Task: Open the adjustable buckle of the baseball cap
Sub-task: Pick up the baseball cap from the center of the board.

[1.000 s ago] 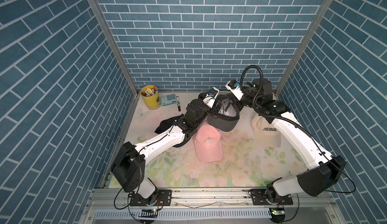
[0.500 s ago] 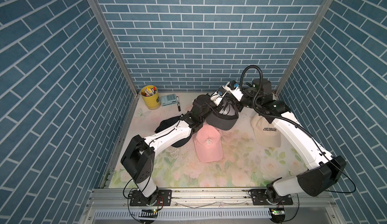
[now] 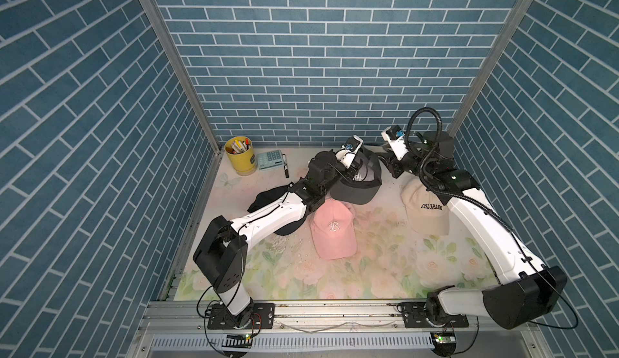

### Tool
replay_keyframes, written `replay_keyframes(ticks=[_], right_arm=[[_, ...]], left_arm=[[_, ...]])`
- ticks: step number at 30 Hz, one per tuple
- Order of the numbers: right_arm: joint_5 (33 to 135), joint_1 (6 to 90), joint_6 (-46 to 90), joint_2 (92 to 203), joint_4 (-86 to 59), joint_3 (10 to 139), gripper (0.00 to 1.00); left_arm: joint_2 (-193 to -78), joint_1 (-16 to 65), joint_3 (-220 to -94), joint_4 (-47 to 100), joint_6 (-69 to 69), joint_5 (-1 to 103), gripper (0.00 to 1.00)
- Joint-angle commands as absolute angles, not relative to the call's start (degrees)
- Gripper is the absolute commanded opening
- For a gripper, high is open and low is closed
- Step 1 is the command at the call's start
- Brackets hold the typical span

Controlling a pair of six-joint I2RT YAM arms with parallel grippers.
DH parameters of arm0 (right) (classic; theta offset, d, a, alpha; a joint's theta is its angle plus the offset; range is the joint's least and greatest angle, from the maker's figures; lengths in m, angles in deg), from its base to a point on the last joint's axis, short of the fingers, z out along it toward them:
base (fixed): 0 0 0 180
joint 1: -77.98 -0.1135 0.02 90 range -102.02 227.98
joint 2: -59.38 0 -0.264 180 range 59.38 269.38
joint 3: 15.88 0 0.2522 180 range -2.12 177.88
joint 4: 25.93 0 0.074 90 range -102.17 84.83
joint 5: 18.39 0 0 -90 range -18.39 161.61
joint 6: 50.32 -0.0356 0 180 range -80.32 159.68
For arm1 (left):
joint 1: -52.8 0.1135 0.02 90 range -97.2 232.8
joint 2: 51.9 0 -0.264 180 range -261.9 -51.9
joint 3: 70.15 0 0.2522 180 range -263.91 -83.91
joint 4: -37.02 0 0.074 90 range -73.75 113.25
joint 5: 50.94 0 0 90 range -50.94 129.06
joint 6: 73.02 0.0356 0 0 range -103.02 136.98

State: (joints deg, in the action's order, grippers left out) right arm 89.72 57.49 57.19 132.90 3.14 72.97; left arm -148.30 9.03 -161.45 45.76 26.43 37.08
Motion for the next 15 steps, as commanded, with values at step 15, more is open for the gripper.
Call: replay_keyframes(ticks=[15], right_arm=[[85.3, 53.1, 54.3, 124.3, -12.7, 56.3, 0.71]], left_arm=[[-147.5, 11.5, -174.8, 37.2, 10.8, 36.4, 0.0]])
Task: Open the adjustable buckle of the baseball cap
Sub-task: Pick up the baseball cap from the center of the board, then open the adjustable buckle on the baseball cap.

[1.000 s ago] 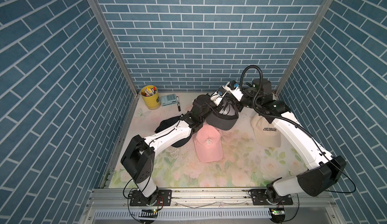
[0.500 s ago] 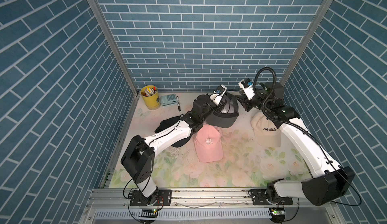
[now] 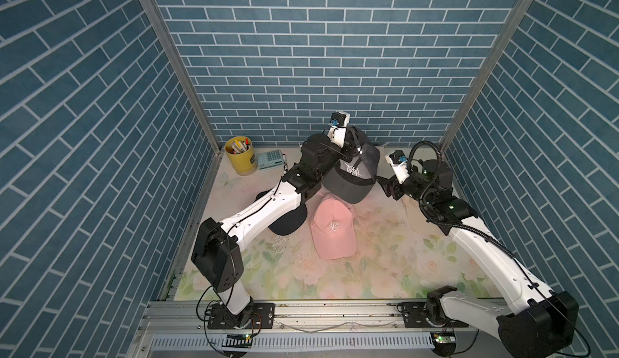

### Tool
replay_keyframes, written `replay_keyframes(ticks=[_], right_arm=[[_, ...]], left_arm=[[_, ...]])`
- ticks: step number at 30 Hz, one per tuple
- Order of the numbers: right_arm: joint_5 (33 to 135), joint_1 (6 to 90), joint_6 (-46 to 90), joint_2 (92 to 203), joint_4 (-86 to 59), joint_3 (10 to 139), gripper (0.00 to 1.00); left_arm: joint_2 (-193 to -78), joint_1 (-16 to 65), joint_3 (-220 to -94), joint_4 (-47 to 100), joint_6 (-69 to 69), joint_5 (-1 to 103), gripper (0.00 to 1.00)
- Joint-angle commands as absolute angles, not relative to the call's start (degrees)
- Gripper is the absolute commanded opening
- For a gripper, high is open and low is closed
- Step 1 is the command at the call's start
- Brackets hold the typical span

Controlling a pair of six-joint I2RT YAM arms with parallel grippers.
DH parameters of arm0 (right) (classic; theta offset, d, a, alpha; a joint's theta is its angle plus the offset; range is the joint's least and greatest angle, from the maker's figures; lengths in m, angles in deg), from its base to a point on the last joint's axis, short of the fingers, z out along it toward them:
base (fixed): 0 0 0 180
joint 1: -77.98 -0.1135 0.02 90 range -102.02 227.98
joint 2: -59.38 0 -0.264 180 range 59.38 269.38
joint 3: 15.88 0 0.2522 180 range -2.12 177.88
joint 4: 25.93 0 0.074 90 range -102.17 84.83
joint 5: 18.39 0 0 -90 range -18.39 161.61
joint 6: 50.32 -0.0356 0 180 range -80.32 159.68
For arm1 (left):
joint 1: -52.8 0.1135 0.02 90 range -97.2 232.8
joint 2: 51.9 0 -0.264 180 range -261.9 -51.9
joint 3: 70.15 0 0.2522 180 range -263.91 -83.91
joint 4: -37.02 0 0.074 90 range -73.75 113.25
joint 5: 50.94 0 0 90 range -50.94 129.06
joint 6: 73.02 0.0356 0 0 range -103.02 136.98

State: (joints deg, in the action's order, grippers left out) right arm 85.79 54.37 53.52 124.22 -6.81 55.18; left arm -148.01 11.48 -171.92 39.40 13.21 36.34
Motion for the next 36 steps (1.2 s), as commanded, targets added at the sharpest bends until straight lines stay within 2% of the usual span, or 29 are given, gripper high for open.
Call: replay_keyframes(ticks=[1, 8, 12, 15, 20, 26, 29, 31, 33, 36], right_arm=[[85.5, 52.7, 54.5, 124.5, -13.0, 56.6, 0.7], [86.9, 50.8, 55.7, 124.9, -14.4, 56.9, 0.68], [82.7, 50.0, 58.0, 126.0, -17.3, 55.9, 0.68], [78.5, 49.6, 59.9, 126.7, -24.8, 53.6, 0.68], [71.7, 49.1, 62.1, 129.3, -33.4, 53.1, 0.63], [71.2, 49.0, 63.3, 131.5, -35.4, 54.0, 0.5], [71.6, 49.0, 63.4, 132.1, -36.2, 54.4, 0.25], [71.3, 49.0, 63.3, 132.0, -36.9, 54.4, 0.13], [69.9, 49.0, 63.4, 131.9, -37.3, 54.4, 0.05], [68.2, 49.2, 63.5, 131.8, -37.9, 54.3, 0.02]], left_arm=[[-147.7, 11.6, -175.3, 36.5, 10.6, 36.2, 0.0], [-149.5, 11.6, -179.6, 31.7, 8.1, 35.1, 0.0], [-149.0, 11.6, -179.3, 32.1, 7.3, 36.1, 0.0], [-148.8, 11.5, -179.2, 31.8, 6.7, 36.8, 0.0], [-148.5, 11.5, -178.8, 31.5, 6.0, 37.6, 0.0], [-146.9, 11.5, -176.4, 32.6, 5.5, 38.7, 0.0], [-145.9, 11.6, -174.6, 32.7, 5.4, 39.2, 0.0], [-145.3, 11.7, -173.5, 32.6, 5.3, 38.7, 0.0], [-144.3, 12.1, -171.8, 33.2, 4.4, 38.6, 0.0], [-142.5, 13.2, -168.3, 35.1, 2.6, 38.5, 0.0]])
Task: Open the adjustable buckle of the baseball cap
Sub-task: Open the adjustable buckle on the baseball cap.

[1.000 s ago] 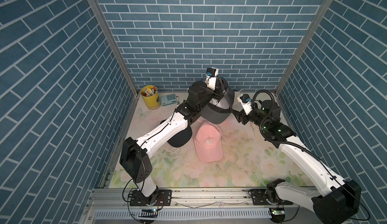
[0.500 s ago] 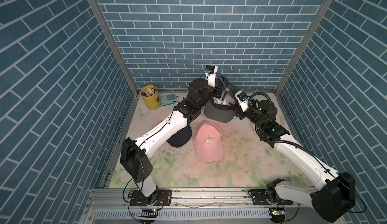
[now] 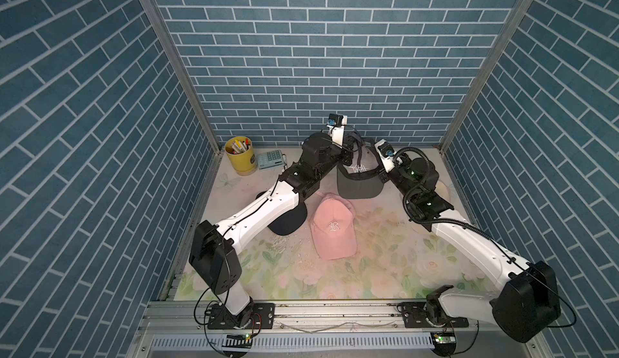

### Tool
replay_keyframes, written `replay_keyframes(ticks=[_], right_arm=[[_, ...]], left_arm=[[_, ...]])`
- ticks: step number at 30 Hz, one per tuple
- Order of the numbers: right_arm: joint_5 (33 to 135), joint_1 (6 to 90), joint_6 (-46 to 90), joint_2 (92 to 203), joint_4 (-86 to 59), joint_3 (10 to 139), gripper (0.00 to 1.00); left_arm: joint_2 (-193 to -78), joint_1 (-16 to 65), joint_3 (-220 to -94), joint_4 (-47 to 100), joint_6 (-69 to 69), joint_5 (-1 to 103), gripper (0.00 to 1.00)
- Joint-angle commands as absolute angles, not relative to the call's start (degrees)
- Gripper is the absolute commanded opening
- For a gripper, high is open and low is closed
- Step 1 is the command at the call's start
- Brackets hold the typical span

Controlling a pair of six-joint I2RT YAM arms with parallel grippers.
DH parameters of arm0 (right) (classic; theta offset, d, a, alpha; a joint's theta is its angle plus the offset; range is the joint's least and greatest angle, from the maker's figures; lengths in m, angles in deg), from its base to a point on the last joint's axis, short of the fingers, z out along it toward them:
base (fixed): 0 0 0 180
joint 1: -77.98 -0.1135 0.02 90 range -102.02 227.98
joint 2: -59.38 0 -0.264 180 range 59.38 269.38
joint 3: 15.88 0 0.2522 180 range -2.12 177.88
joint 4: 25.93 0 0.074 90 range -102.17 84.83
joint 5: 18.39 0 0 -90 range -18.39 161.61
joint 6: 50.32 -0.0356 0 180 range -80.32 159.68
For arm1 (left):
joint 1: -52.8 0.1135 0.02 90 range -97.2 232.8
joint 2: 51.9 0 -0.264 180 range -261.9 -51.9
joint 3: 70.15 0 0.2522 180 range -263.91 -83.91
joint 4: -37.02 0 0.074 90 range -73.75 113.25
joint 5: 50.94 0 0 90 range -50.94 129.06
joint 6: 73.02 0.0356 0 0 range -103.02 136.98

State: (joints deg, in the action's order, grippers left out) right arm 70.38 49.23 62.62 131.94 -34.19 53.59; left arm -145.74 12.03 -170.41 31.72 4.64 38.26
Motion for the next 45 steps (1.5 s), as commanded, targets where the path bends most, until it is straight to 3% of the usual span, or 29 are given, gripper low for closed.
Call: replay_keyframes(ticks=[1, 9, 13, 19, 24, 31, 34, 37, 40, 41, 42, 43, 44, 45], right_arm=[[67.8, 49.2, 63.4, 131.7, -37.9, 54.3, 0.01], [67.1, 49.7, 62.6, 133.5, -35.6, 56.4, 0.03], [67.7, 50.8, 60.5, 134.5, -35.0, 57.3, 0.11], [67.4, 51.1, 58.9, 136.1, -34.9, 58.8, 0.13], [73.1, 51.4, 58.7, 135.7, -35.1, 58.9, 0.1], [76.4, 51.3, 58.5, 136.8, -31.3, 61.6, 0.17], [76.4, 51.3, 58.3, 137.0, -31.4, 61.8, 0.13], [76.3, 51.3, 58.3, 137.1, -31.8, 61.8, 0.0], [74.8, 51.3, 58.6, 136.6, -33.4, 61.1, 0.0], [74.5, 51.3, 58.7, 136.3, -34.1, 60.9, 0.0], [74.5, 51.3, 59.0, 136.2, -34.1, 60.8, 0.0], [74.5, 51.3, 59.5, 136.1, -33.5, 61.1, 0.0], [74.9, 51.3, 59.9, 136.1, -32.8, 61.3, 0.0], [75.0, 51.3, 60.5, 136.2, -31.9, 61.7, 0.0]], left_arm=[[-141.8, 13.6, -167.4, 35.5, 2.2, 38.6, 0.0], [-138.6, 14.5, -162.1, 38.8, 1.8, 42.3, 0.0], [-136.6, 14.5, -159.4, 42.6, 1.8, 44.8, 0.0], [-135.2, 14.6, -157.9, 43.3, 2.0, 45.1, 0.0], [-135.3, 14.5, -157.6, 43.6, 1.7, 45.8, 0.0], [-136.0, 14.6, -157.9, 44.5, 0.8, 47.6, 0.0], [-136.1, 14.6, -157.7, 44.5, 0.7, 47.8, 0.0], [-136.0, 14.6, -157.3, 44.5, 0.8, 47.7, 0.0], [-136.1, 14.6, -157.3, 43.0, 1.0, 47.3, 0.0], [-136.4, 14.8, -157.6, 41.2, 1.1, 47.0, 0.02], [-136.7, 15.0, -158.0, 39.6, 1.0, 46.2, 0.12], [-137.0, 15.2, -158.1, 38.2, 1.2, 45.8, 0.26], [-137.1, 15.4, -158.1, 36.7, 2.0, 45.3, 0.48], [-136.9, 15.4, -158.1, 35.3, 2.7, 44.2, 0.58]])
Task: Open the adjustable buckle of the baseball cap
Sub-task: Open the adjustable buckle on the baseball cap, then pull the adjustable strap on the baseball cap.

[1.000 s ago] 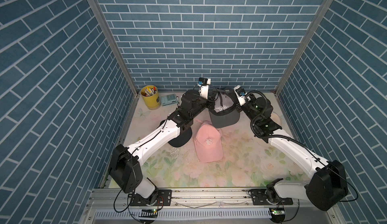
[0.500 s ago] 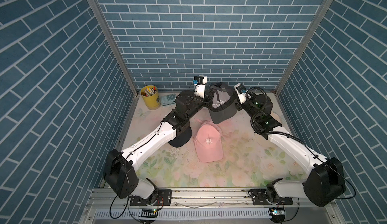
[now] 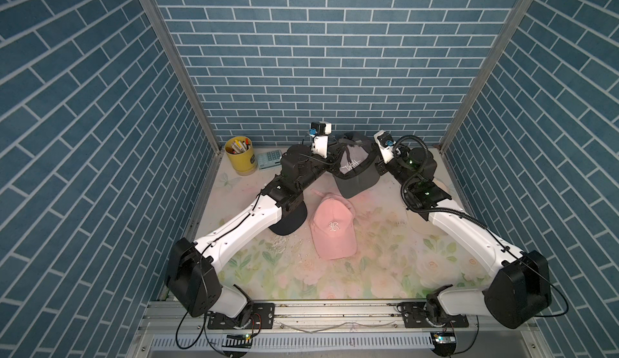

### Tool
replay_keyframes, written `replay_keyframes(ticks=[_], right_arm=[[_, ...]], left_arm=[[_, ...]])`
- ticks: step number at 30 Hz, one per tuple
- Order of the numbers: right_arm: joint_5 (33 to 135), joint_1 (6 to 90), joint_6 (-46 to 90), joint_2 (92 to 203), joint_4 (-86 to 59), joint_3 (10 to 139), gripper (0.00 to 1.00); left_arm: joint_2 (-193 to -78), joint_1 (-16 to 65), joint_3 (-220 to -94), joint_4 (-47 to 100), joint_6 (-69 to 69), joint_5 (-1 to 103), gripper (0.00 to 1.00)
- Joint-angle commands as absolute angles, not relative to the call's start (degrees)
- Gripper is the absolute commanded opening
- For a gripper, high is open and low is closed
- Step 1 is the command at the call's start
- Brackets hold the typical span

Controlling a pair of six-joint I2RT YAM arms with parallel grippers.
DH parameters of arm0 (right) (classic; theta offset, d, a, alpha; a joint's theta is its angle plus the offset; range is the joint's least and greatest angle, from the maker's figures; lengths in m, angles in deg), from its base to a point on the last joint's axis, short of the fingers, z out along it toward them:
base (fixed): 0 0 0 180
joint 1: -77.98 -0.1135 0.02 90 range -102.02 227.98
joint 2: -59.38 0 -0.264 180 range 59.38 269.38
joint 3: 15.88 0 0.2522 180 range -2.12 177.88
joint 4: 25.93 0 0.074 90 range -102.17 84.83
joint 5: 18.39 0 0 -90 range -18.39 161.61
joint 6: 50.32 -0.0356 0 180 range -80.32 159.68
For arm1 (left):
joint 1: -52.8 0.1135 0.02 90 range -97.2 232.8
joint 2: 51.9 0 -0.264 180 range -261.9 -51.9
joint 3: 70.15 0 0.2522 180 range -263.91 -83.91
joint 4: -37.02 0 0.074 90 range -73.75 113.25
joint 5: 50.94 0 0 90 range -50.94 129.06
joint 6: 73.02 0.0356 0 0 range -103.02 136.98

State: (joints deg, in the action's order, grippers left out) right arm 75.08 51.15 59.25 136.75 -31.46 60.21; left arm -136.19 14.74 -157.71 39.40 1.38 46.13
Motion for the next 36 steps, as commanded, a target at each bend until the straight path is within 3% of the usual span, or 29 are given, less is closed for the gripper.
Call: replay_keyframes(ticks=[1, 2, 5, 11, 17, 30, 36], right_arm=[[75.1, 51.3, 60.8, 136.2, -31.1, 61.9, 0.0], [75.5, 51.3, 61.0, 136.1, -30.5, 62.0, 0.0], [76.2, 51.4, 61.7, 135.6, -29.7, 61.8, 0.0], [76.3, 51.4, 62.4, 134.4, -28.0, 61.4, 0.0], [80.1, 51.4, 62.7, 133.5, -26.4, 61.5, 0.0], [85.4, 51.4, 61.5, 132.5, -21.7, 62.8, 0.0], [86.1, 51.4, 60.0, 132.9, -21.7, 63.0, 0.0]], left_arm=[[-136.7, 15.5, -158.0, 34.2, 3.8, 42.8, 0.67], [-136.4, 15.7, -158.0, 33.0, 4.8, 42.3, 0.73], [-135.0, 16.9, -158.6, 30.2, 8.5, 43.7, 0.77], [-135.5, 19.0, -165.4, 18.3, 20.5, 64.3, 0.8], [-137.8, 20.8, -167.9, 15.6, 22.7, 74.2, 0.8], [-149.1, 17.9, -173.3, 27.9, 21.9, 76.7, 0.76], [-149.1, 14.6, -172.7, 30.3, 26.6, 72.0, 0.73]])
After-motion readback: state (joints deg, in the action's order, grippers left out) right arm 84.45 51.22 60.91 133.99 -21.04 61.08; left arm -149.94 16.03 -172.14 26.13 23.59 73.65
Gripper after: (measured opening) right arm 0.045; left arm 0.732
